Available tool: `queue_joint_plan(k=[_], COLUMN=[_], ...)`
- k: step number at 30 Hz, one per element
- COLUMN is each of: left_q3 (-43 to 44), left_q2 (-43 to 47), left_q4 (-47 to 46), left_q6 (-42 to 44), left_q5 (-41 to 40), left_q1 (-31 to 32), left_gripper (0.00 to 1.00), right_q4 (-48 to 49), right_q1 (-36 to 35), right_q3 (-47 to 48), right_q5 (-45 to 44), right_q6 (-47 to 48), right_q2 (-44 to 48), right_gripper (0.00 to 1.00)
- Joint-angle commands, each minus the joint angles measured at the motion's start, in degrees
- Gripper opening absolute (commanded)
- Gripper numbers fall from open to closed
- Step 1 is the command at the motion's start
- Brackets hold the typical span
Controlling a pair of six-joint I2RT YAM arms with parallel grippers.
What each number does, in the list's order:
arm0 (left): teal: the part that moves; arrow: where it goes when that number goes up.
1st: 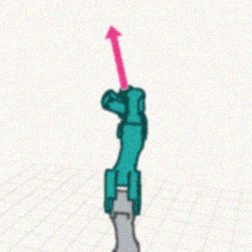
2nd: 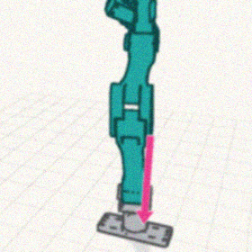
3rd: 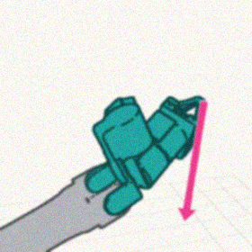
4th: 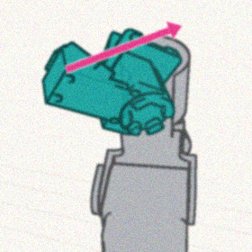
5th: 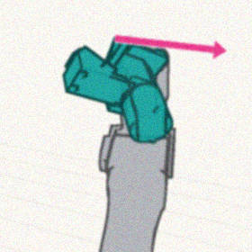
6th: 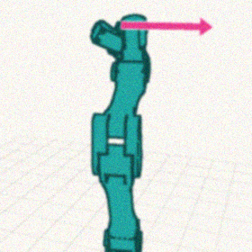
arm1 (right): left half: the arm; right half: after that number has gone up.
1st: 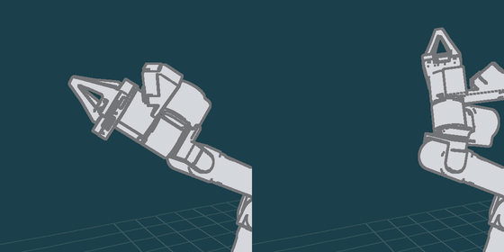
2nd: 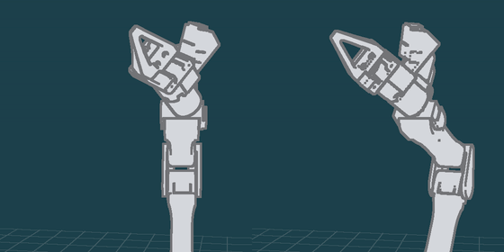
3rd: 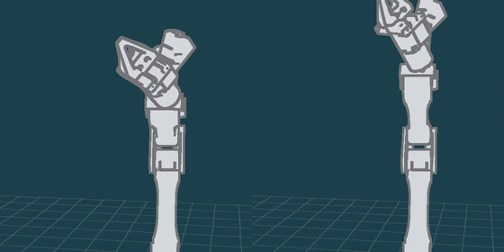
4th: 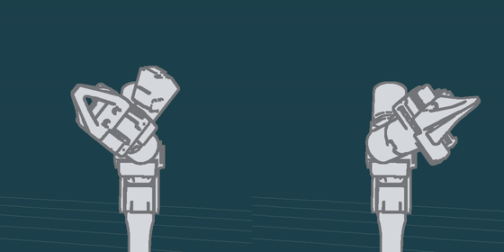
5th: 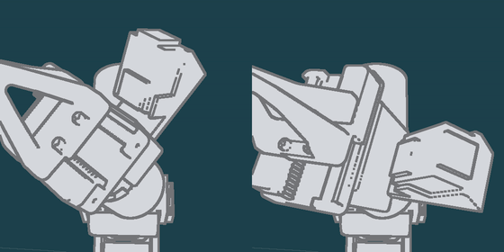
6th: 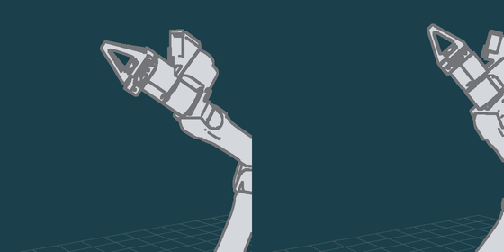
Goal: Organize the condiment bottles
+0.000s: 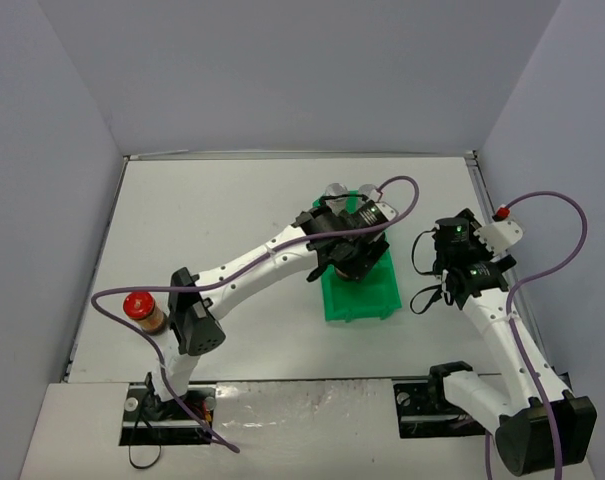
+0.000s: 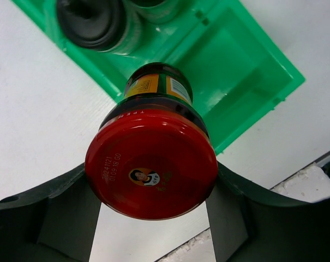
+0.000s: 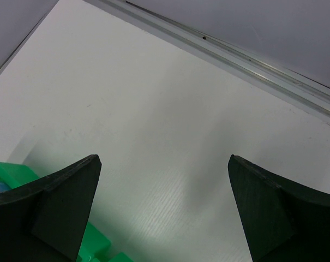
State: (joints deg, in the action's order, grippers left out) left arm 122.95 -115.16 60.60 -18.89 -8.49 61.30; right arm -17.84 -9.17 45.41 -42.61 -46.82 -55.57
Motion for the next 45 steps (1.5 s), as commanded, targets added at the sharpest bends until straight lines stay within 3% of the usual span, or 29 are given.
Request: queue_joint_plan(k=[1,23,45], left_q3=[7.2,5.5,5.2], left_q2=[1.4,-5.9,-9.8], left_q4=[-3.4,-11.8,-15.2], left_q6=[3.0,7.1,7.4], left_q5=[0.4,6.3,7.3], left_q1=[2.8,5.2,2.4], left_gripper=[0.0,0.0,0.0], right_q4=[0.3,-1.7,-2.9], right_q1=[0.8,1.6,1.6], right_q3=[0.9,-0.2,-0.4], right_q5=[-2.6,-2.1,-1.4], right_q6=[0.1,-1.2,-1.2], right_q2=[0.5,4.0,5.5], right_gripper=[1.0,1.0,1.0])
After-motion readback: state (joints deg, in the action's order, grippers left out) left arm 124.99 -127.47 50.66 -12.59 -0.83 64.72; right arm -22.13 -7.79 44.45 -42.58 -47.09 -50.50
